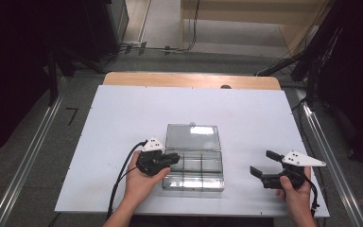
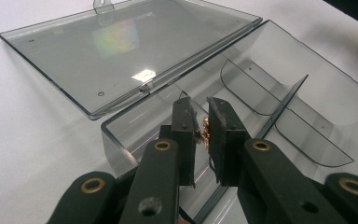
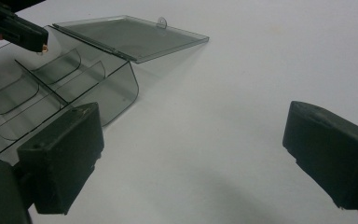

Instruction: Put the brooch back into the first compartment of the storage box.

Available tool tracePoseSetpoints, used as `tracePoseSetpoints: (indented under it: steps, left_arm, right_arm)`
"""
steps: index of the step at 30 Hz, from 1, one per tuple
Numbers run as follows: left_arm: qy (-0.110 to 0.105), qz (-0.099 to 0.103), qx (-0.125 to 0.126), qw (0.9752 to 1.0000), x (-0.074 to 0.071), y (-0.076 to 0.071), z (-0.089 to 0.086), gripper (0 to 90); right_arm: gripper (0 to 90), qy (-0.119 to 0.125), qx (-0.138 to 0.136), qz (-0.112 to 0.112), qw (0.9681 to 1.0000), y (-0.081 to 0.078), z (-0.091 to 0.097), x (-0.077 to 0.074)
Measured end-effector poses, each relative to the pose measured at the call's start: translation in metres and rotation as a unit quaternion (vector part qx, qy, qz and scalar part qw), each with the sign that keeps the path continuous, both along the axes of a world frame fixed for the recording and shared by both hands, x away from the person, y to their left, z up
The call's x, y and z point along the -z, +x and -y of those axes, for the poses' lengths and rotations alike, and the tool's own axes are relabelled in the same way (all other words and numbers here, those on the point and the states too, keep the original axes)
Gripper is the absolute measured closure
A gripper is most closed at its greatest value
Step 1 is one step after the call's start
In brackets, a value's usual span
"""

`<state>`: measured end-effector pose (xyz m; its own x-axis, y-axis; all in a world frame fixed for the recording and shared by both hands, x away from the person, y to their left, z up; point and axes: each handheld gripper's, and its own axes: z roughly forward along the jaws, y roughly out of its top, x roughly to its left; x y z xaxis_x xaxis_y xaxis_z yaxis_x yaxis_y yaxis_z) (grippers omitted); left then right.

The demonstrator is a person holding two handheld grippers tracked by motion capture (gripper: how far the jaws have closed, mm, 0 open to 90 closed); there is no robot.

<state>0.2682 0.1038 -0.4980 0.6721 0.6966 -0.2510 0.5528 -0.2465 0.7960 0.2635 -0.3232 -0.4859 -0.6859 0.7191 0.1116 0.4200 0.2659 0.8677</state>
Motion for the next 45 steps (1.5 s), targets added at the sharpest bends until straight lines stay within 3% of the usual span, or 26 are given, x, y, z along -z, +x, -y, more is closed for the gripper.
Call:
tracePoseSetpoints:
  steps: [5, 13, 27, 35, 45]
  left_arm:
    - [0.003, 0.000, 0.002, 1.0000, 0.001, 0.000, 0.001, 80.0]
    - [-0.008, 0.001, 0.006, 1.0000, -0.001, -0.002, 0.000, 68.8]
    - [-0.068, 0.014, 0.015, 0.9975, -0.012, -0.002, -0.009, 35.2]
    - [-0.075, 0.020, 0.019, 0.9968, -0.018, -0.001, -0.011, 31.6]
    - [-0.082, 0.024, 0.026, 0.9960, -0.023, 0.005, -0.014, 17.6]
  right_arm:
    - [3.5, -0.001, 0.000, 0.000, 1.0000, 0.000, 0.000, 0.001]
    - [3.5, 0.000, -0.001, -0.001, 1.0000, 0.000, 0.000, 0.000]
    - [3.5, 0.009, -0.007, -0.001, 0.9999, -0.001, -0.002, -0.002]
    - [3.4, 0.007, -0.008, 0.000, 0.9999, -0.003, -0.003, -0.003]
    - [3.4, 0.013, -0.011, -0.003, 0.9999, -0.003, -0.006, -0.004]
